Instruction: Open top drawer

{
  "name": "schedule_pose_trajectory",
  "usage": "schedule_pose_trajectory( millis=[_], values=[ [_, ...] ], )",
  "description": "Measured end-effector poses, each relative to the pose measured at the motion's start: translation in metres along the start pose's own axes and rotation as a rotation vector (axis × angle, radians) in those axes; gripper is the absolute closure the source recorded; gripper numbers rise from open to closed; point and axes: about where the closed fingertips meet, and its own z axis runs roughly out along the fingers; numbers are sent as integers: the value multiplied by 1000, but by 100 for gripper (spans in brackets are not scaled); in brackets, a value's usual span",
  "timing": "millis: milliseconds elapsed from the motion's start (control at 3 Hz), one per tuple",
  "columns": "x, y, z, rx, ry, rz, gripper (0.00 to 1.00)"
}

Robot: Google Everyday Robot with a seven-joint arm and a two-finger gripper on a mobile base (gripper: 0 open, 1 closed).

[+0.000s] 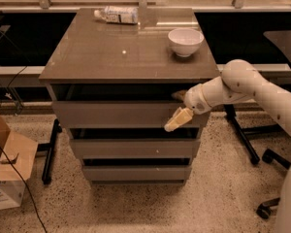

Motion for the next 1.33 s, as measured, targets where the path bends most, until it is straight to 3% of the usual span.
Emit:
schedule_pose_trajectory(
  millis=[333,667,1000,1333],
  values=[
    [-1,-5,11,-17,54,-18,36],
    [0,11,18,-54,157,-82,59],
    [-4,12,15,-58,165,-87,82],
    [-8,11,12,-58,165,-87,73]
  ],
)
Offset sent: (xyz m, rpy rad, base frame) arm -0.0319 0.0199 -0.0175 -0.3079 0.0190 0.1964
